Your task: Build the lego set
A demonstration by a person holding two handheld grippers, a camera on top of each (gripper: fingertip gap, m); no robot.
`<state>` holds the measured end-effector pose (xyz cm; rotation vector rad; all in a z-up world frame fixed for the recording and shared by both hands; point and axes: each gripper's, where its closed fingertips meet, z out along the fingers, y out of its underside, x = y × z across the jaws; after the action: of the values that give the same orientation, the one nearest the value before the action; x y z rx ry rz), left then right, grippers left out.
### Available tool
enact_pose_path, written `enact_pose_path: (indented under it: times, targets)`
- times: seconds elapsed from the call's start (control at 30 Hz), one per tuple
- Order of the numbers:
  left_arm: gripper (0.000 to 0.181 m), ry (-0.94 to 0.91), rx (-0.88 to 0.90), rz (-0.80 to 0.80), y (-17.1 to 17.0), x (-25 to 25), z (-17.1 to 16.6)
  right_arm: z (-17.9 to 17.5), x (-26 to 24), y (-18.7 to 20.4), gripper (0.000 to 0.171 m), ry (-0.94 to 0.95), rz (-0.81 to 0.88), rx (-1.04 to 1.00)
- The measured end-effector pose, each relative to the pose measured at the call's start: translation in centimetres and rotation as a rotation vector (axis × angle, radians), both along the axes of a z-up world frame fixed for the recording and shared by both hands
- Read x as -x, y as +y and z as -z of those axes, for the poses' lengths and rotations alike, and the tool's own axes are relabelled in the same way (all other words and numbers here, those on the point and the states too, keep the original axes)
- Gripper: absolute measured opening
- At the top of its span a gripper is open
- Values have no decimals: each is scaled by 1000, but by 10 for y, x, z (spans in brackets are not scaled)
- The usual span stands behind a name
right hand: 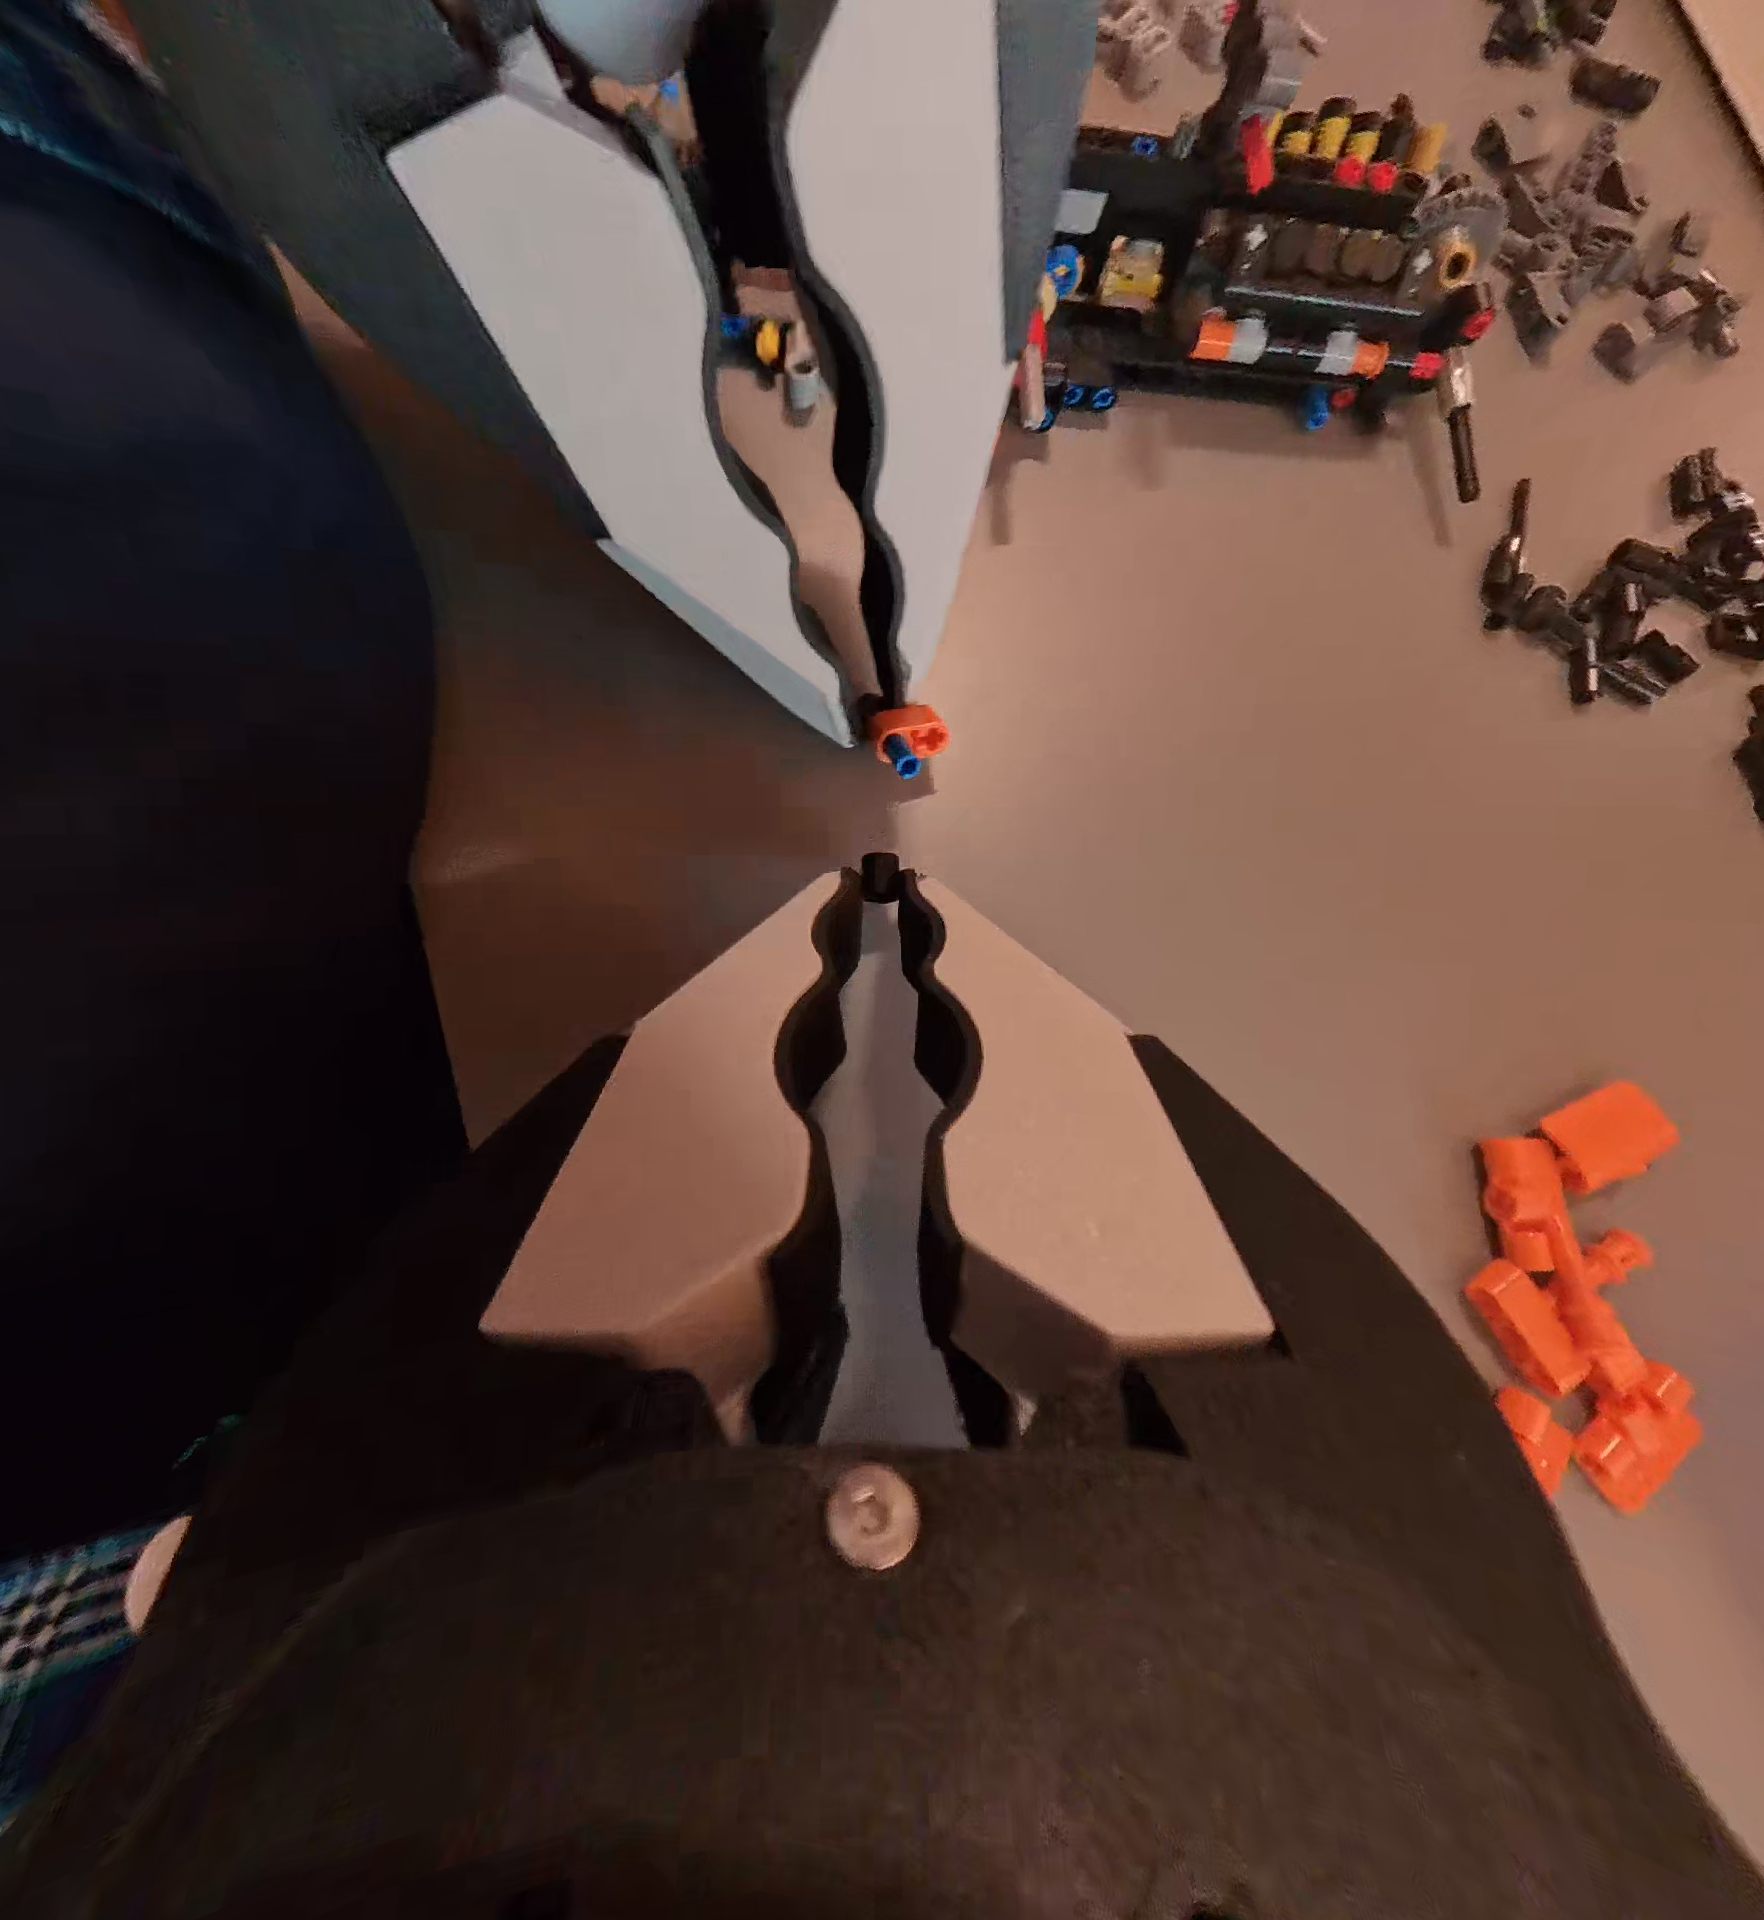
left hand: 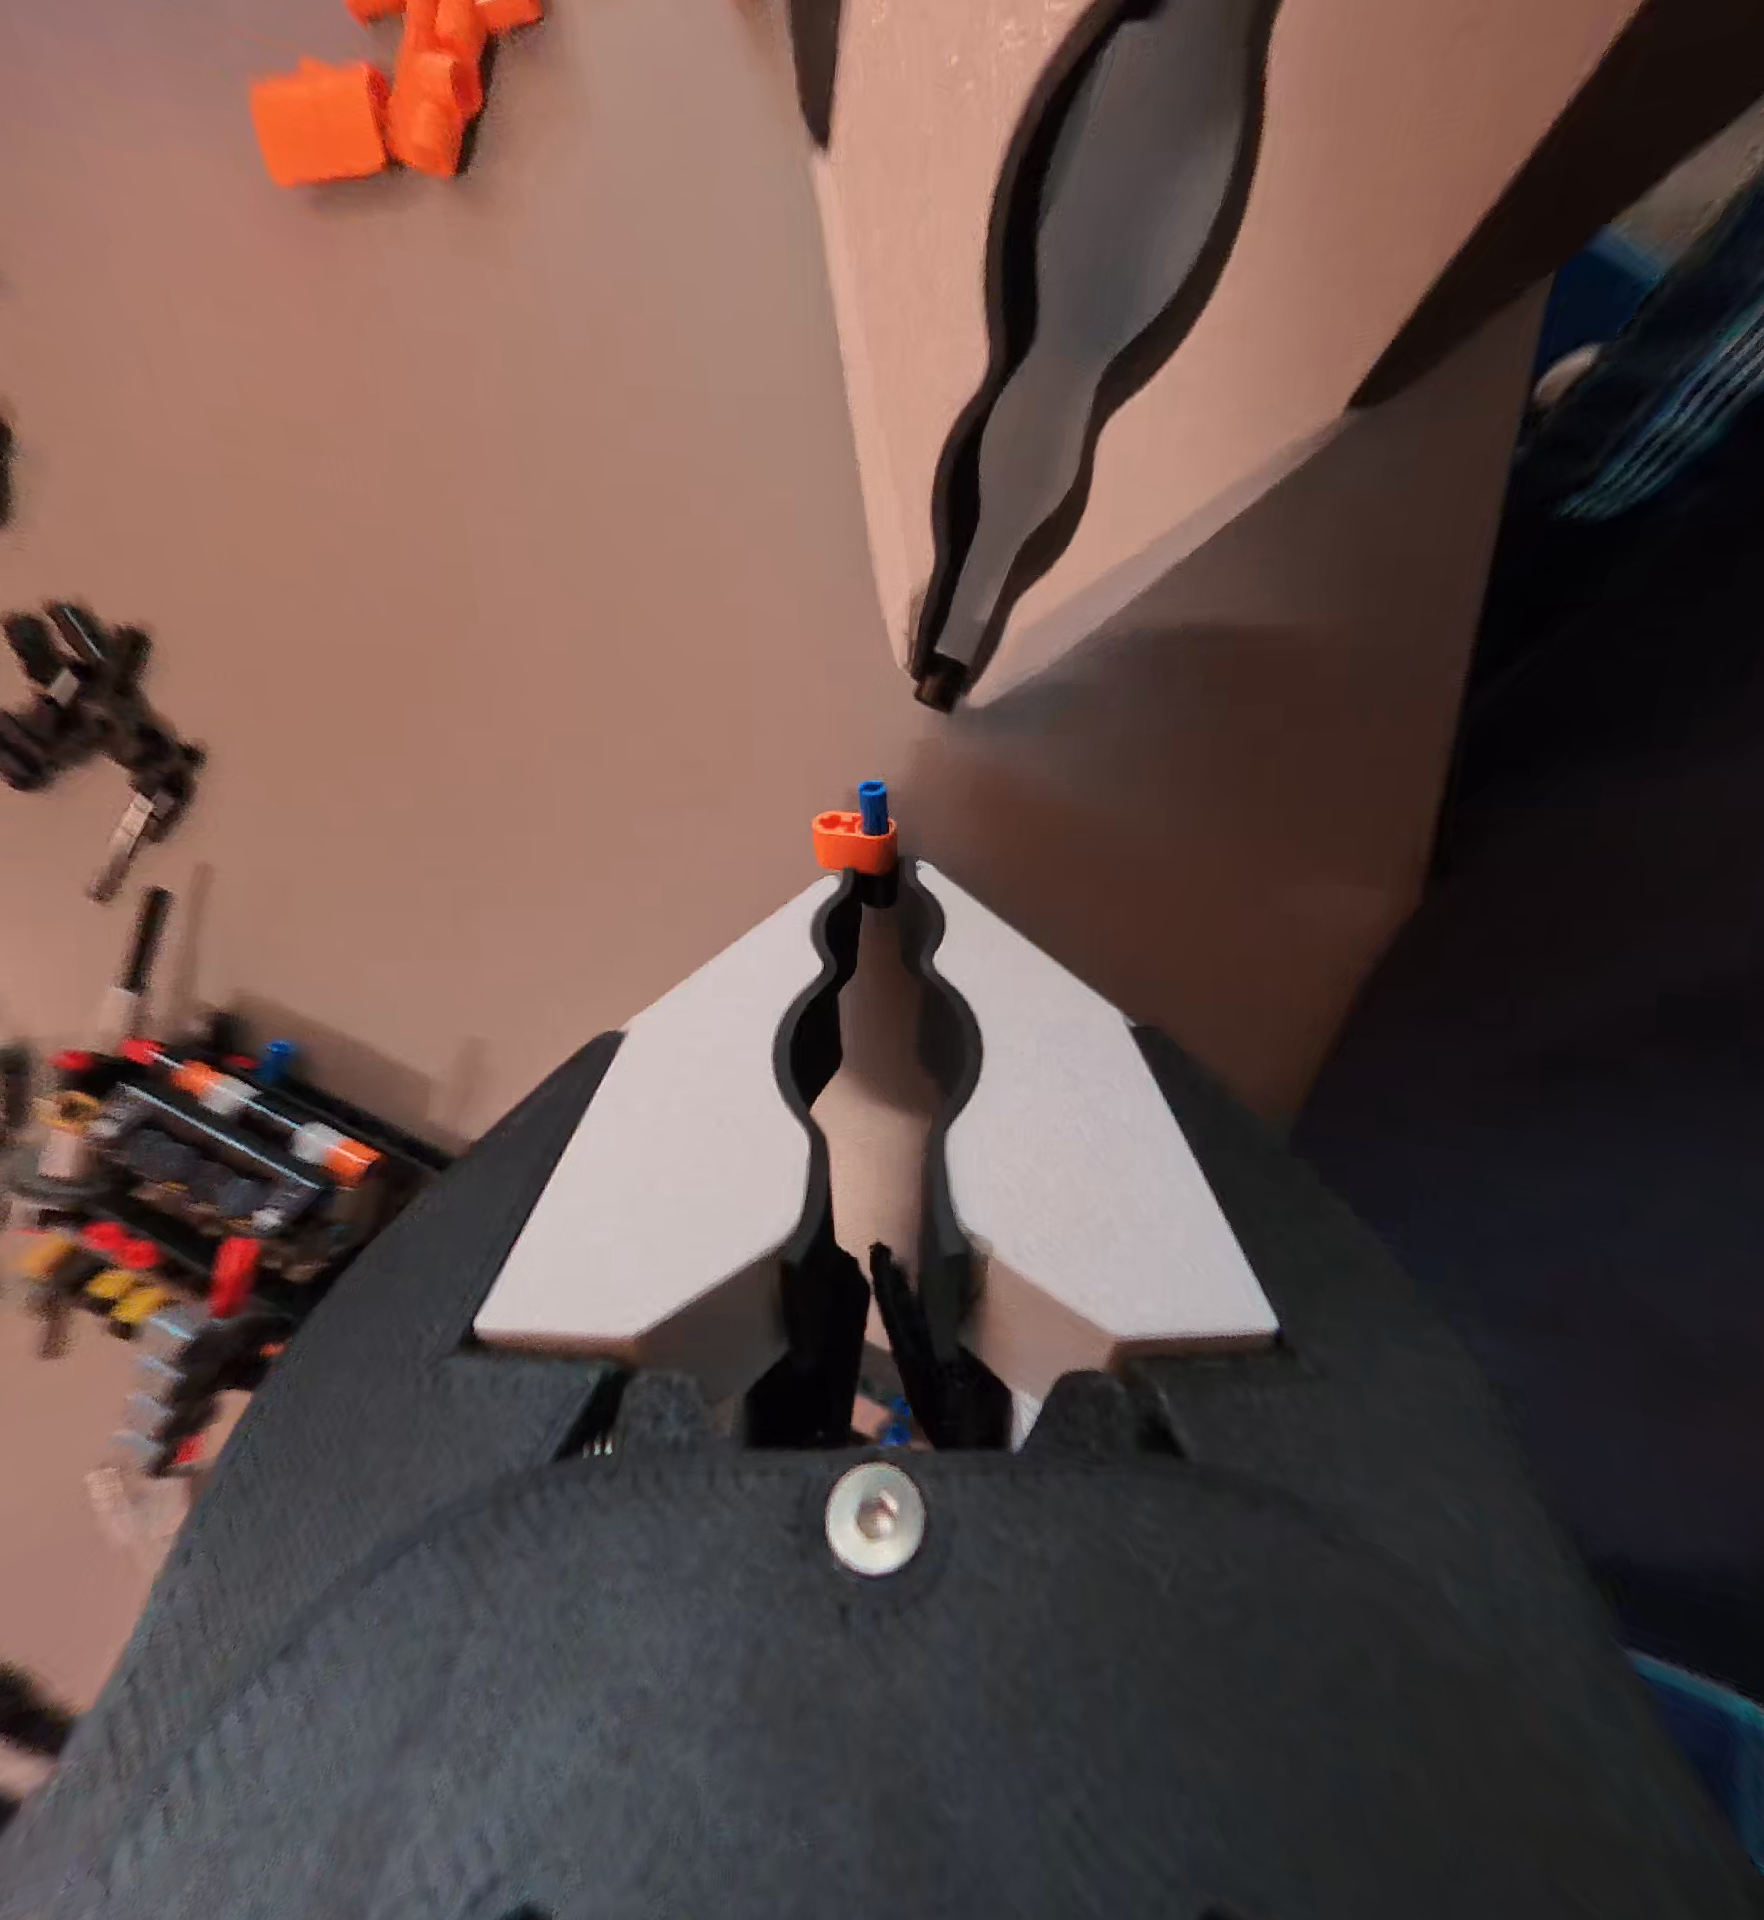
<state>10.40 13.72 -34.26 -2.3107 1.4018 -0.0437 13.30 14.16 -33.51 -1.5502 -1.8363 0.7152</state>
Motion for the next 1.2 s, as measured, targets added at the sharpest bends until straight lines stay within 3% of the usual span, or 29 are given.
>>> enact_pose_path:
  times: [0.2,0.77,1.2]
  targets:
    - [7,61,-29,85,0,-6,1,5,-3,-1,4,-13,-12,-10]
    - [6,-121,-22,25,4,-8,1,6,7,6,4,-19,-80,-11]
    - [6,-103,-39,73,6,-9,1,6,7,11,4,-15,-89,-24]
